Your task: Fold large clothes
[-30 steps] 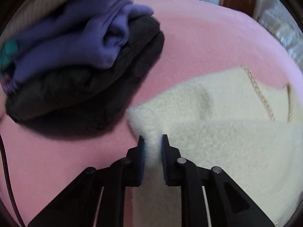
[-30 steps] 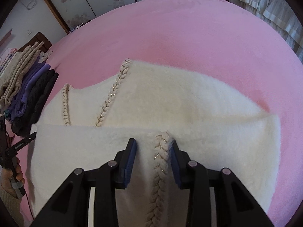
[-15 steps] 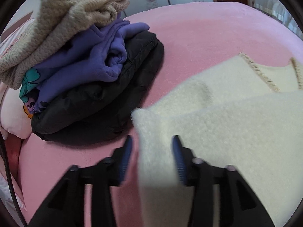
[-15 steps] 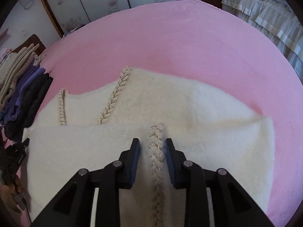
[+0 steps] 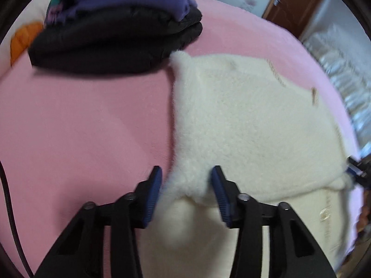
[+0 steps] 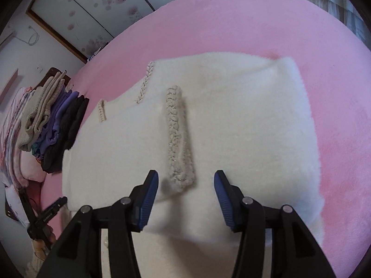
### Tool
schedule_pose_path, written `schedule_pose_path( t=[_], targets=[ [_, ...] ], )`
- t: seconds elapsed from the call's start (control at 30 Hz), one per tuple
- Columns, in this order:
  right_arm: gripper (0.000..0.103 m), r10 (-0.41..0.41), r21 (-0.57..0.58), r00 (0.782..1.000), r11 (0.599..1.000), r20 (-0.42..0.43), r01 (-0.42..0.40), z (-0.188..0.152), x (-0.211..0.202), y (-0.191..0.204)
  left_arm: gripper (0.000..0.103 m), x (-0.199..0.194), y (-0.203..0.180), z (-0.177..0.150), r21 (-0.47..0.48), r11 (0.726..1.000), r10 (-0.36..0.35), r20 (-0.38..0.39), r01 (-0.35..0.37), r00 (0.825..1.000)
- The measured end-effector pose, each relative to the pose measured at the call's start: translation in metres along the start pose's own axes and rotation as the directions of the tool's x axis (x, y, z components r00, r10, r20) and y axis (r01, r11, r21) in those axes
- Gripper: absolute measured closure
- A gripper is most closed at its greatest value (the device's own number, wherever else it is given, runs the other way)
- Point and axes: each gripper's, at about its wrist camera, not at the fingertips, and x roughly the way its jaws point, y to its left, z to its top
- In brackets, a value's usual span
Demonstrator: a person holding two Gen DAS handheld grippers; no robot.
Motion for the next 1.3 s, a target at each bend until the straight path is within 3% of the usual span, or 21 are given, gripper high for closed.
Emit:
schedule_pose_path(
  t=[0.07,0.13,0.17,0.3,0.43,0.5,0.63,0.67,0.93,1.03,1.17,1.3],
  targets=[
    [0.053,0.033,0.000,0.999,0.999,-0.002,-0.033,0.002,0.009,0.010,0.082,0.001,-0.002,-0.001,0.010,1.000,0.007,0.006,-0.007,1.000],
    [0.078,-0.057,-0.059,0.998,0.997,0.000,0.056,0.000,0.016,0.024,0.085,0.002,-0.008,-0.005,0.049,0.997,0.064,0.027,-0.065,0.998],
    [0.085,-0.110,-0.094,0.994,0.990,0.002,0.110,-0.004,0.017,0.028,0.086,0.002,-0.011,-0.006,0.061,0.994,0.093,0.035,-0.095,0.995],
    [0.086,-0.130,-0.111,0.990,0.985,0.054,0.136,-0.012,0.008,0.028,0.086,0.012,-0.015,-0.011,0.066,0.985,0.157,0.054,-0.160,0.986],
    [0.086,-0.160,-0.105,0.986,0.981,0.045,0.164,-0.023,0.023,0.018,0.085,0.023,-0.013,-0.010,0.079,0.979,0.182,0.057,-0.186,0.982],
    [0.084,-0.183,-0.119,0.982,0.975,0.057,0.188,-0.025,0.021,0.017,0.077,0.019,-0.019,-0.011,0.109,0.967,0.224,0.077,-0.232,0.971],
    [0.069,-0.222,-0.135,0.974,0.964,0.049,0.227,-0.027,0.011,0.027,0.029,-0.003,-0.027,-0.014,0.112,0.934,0.327,0.118,-0.340,0.938],
    [0.064,-0.228,-0.137,0.972,0.963,0.052,0.234,-0.029,0.005,0.028,0.023,-0.012,-0.028,-0.017,0.110,0.932,0.331,0.128,-0.345,0.935],
    [0.062,-0.202,-0.150,0.970,0.963,0.139,0.222,-0.064,-0.072,0.041,0.020,-0.101,-0.062,-0.051,0.128,0.949,0.257,0.215,-0.288,0.942],
    [0.062,-0.186,-0.157,0.965,0.964,0.187,0.216,-0.077,-0.107,0.053,0.012,-0.136,-0.083,-0.063,0.128,0.956,0.222,0.268,-0.263,0.937],
    [0.062,-0.184,-0.162,0.953,0.961,0.240,0.226,-0.090,-0.151,0.068,0.010,-0.188,-0.106,-0.087,0.125,0.967,0.174,0.319,-0.223,0.932],
    [0.062,-0.162,-0.177,0.946,0.960,0.282,0.217,-0.101,-0.190,0.081,0.008,-0.223,-0.125,-0.102,0.131,0.961,0.188,0.331,-0.243,0.925]
  ],
)
